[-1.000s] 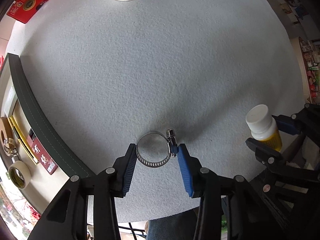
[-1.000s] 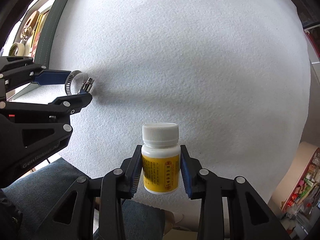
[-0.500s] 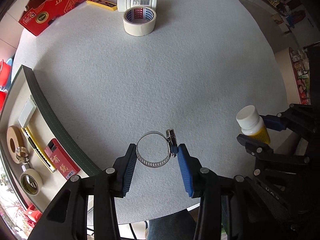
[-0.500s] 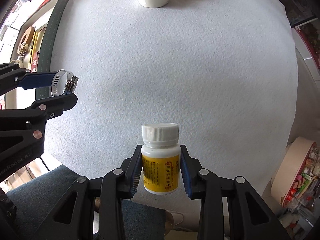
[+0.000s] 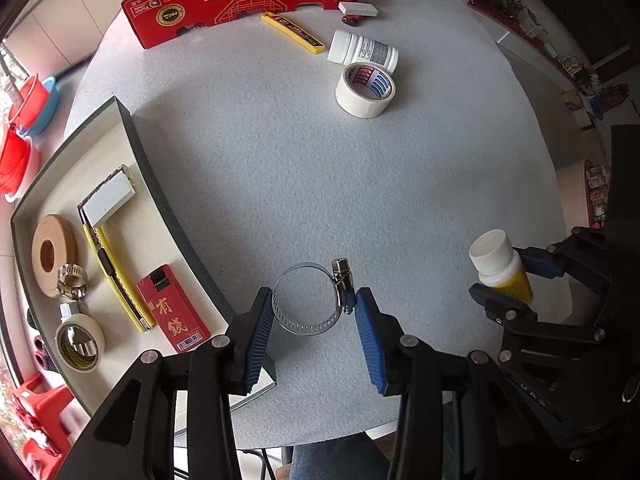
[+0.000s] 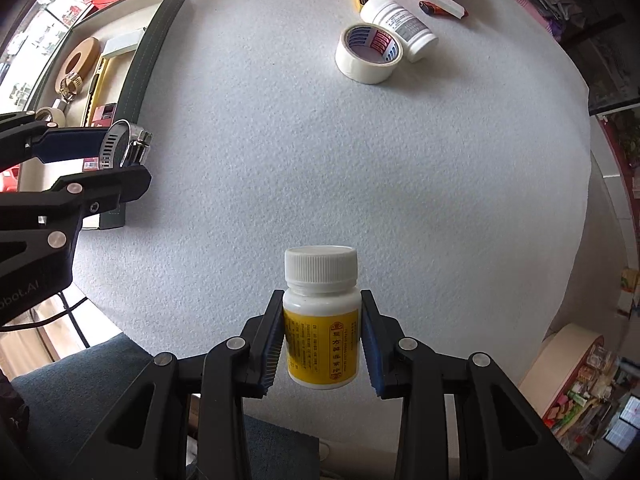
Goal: Organize rigid objects
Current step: 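Carry the hose clamp with the left tool while the right tool carries the pill bottle to the tray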
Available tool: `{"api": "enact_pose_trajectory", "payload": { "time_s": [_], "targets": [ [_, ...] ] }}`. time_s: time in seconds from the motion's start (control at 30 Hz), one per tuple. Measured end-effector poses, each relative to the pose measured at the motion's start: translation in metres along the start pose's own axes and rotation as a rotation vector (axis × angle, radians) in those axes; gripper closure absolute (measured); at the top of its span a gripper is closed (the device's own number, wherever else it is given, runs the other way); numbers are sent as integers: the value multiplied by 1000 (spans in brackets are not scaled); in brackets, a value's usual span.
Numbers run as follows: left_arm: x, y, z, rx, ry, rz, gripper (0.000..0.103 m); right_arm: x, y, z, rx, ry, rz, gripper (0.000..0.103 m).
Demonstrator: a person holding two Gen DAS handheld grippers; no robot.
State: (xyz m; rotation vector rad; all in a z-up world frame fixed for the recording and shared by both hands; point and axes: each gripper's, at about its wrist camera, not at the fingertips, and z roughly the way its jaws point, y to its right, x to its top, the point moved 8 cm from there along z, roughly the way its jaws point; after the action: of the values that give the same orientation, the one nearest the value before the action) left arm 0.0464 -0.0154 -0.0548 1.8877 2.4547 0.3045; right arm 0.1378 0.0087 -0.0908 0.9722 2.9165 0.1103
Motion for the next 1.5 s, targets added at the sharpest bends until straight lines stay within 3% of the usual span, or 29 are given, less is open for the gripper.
{"api": "enact_pose_trajectory", "payload": {
  "time_s": [0.5, 0.9, 1.27, 1.5],
  "targets": [
    [-23, -86, -15, 24, 81, -147, 58, 41, -62, -15, -25, 35, -141, 66],
    [-42, -147, -21, 31, 97, -316, 58, 65, -97, -21, -21, 69, -232, 66],
    [-84, -209, -25, 87, 94, -500, 58, 79, -133, -25, 46, 60, -251, 66],
    [-101, -232, -27, 132, 81, -553, 58, 97, -161, -26, 119, 60, -237, 66]
  ]
}}
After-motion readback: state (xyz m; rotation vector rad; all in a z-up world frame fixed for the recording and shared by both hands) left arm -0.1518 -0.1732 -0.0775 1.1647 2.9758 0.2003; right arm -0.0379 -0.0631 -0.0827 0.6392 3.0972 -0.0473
